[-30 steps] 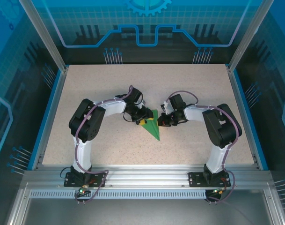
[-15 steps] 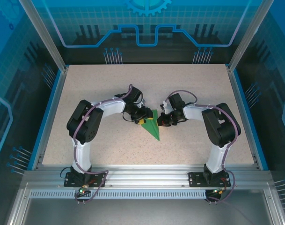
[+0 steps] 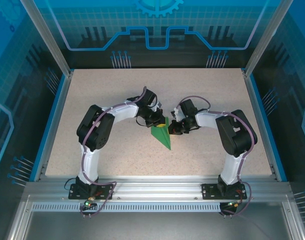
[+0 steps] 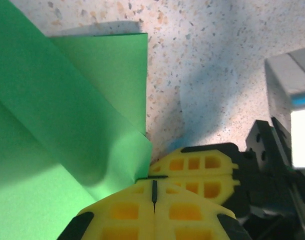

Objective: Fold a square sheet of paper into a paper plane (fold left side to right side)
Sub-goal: Fourth fold the wing at the center of the table.

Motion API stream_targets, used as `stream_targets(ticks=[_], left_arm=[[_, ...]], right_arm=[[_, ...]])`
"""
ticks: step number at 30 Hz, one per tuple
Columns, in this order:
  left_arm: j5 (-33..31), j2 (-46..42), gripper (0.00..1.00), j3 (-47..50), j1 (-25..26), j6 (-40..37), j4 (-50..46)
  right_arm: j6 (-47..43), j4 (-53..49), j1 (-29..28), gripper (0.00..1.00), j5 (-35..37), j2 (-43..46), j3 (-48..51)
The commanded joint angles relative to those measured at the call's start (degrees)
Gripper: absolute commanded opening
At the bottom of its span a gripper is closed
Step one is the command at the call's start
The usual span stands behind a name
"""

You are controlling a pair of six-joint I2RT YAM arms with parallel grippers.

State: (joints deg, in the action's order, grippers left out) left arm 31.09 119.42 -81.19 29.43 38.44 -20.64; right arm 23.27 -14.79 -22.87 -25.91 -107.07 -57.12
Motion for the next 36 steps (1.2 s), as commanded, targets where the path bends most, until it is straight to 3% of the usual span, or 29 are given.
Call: stream_targets(ticks=[1,23,31,36], left_arm=[[1.9,2.1,0.02,-2.3,0.4,-1.7,-1.1],[-1.3,3.4,0.00,5.1,0.4,-3.3,3.0],[-2.1,3.4,0.00,8.6,0.4,-3.5,5.2],[-2.5,2.9,0.00,8.7,0.4,-3.8,4.8]], right_arm=[[-1.1,-5.4,-1.3,0.02,4.2,-3.4,1.0],[-1.6,-6.5,-1.4,0.02,4.7,-3.6,0.6],[-1.4,-3.1,-0.6,0.19,2.5,2.7,-0.5],[-2.6,-6.5,-0.2,0.29,3.9,8.0,-1.9]])
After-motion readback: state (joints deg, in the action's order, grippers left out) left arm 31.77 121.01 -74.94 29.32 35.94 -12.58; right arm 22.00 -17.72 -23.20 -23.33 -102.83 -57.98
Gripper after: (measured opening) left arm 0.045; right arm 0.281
